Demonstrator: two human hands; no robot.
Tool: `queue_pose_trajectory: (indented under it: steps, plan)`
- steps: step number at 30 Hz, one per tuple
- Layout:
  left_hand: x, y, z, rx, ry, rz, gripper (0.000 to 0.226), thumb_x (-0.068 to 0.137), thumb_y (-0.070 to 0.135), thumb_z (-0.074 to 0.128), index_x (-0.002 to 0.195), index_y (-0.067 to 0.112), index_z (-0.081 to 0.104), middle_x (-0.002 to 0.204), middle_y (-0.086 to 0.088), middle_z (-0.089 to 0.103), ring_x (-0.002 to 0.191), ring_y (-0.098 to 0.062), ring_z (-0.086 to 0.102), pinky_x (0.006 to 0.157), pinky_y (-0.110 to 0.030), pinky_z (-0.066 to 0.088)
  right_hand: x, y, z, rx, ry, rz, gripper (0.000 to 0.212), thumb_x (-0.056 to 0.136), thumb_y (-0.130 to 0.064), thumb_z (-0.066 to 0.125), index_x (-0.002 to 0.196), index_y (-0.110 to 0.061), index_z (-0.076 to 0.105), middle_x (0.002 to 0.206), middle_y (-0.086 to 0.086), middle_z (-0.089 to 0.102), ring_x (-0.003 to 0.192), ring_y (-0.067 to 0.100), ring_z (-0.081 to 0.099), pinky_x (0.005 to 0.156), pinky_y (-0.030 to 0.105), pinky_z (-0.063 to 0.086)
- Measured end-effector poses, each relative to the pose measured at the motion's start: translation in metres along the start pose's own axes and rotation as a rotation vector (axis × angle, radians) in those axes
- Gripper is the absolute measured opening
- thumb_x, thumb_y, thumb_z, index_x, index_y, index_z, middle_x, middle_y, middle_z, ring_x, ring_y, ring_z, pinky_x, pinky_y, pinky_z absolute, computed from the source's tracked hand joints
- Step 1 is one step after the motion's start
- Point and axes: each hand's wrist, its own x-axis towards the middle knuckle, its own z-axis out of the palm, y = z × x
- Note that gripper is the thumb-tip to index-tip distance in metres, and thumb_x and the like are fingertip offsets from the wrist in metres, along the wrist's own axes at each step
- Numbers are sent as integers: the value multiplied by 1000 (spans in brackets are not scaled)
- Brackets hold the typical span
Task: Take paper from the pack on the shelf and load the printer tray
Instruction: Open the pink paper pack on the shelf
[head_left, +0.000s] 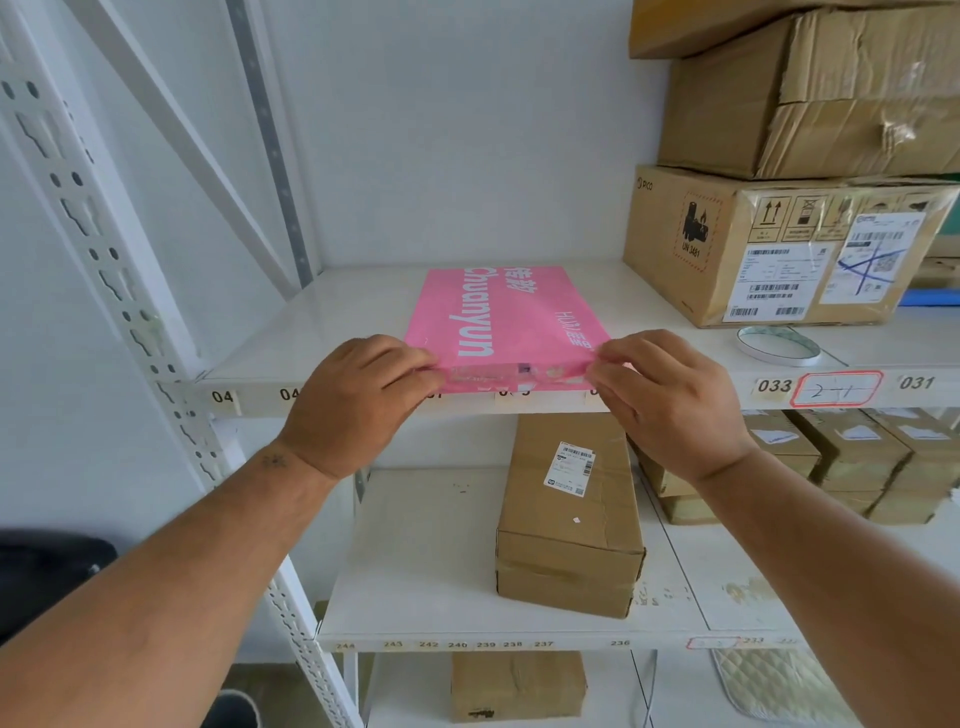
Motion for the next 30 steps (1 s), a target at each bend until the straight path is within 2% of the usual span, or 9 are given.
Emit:
queue_pose_trajectory:
  steps: [4, 9, 13, 16, 19, 23, 26, 29, 30]
  plan:
    - [0, 1, 3, -18, 0, -38, 15, 98, 20, 69, 96, 8, 77, 104, -9, 75, 92, -31, 66, 83, -40, 54, -2, 1, -1, 49, -18, 8, 7, 96, -8, 74, 96, -4, 81, 97, 9, 77, 84, 33, 73, 65, 44, 59]
    - [2, 7, 1, -100, -3, -123, 12, 95, 16, 72, 92, 4, 72, 101, -12, 73, 92, -31, 65, 83, -41, 56, -2, -1, -1, 118, -45, 111, 6, 93, -7, 78, 97, -3, 80, 98, 10, 77, 87, 31, 72, 75, 39, 59]
    - [1, 8, 2, -170, 2, -185, 12, 95, 16, 72, 93, 4, 72, 102, -10, 73, 94, -30, 64, 87, -35, 53, 1, -2, -2, 160, -46, 174, 6, 93, -8, 77, 94, -2, 79, 96, 10, 78, 86, 31, 73, 81, 35, 57]
    - [1, 9, 2, -222, 28, -244, 10, 95, 14, 69, 93, 4, 70, 100, -8, 74, 92, -30, 64, 83, -33, 51, 3, -4, -3, 184, -46, 223, 4, 92, -6, 78, 92, -2, 78, 94, 10, 78, 86, 31, 73, 80, 38, 58]
    - [3, 12, 0, -236, 34, -292, 3, 94, 7, 71, 94, 4, 69, 99, -7, 74, 91, -31, 65, 79, -37, 52, 4, -7, -3, 210, -37, 288, 8, 95, -11, 76, 91, -3, 77, 91, 8, 77, 85, 30, 72, 77, 42, 58]
    - [2, 14, 1, -234, 46, -316, 8, 97, 11, 67, 94, 4, 69, 98, -6, 74, 90, -31, 65, 78, -38, 52, 5, -9, -2, 253, -30, 365, 13, 97, -16, 72, 92, -4, 76, 90, 8, 75, 84, 29, 71, 73, 45, 58]
    - [2, 16, 1, -201, 35, -310, 11, 96, 15, 70, 99, 4, 68, 100, -7, 72, 92, -29, 62, 76, -38, 53, 3, -9, -4, 234, -62, 309, 12, 98, -14, 71, 97, -3, 76, 94, 9, 75, 89, 30, 69, 76, 45, 56]
    - [7, 15, 1, -135, -50, -269, 38, 92, 31, 74, 119, 7, 65, 106, -8, 70, 96, -29, 58, 75, -37, 52, 8, -9, -2, 147, -130, 177, 17, 95, -17, 76, 108, -6, 77, 102, 8, 75, 94, 32, 68, 74, 44, 57]
    - [8, 14, 2, -113, -51, -243, 39, 92, 31, 74, 123, 9, 67, 106, -8, 70, 96, -30, 59, 76, -39, 53, 10, -9, 0, 108, -120, 131, 16, 95, -17, 76, 108, -8, 79, 102, 7, 76, 92, 33, 69, 71, 43, 57]
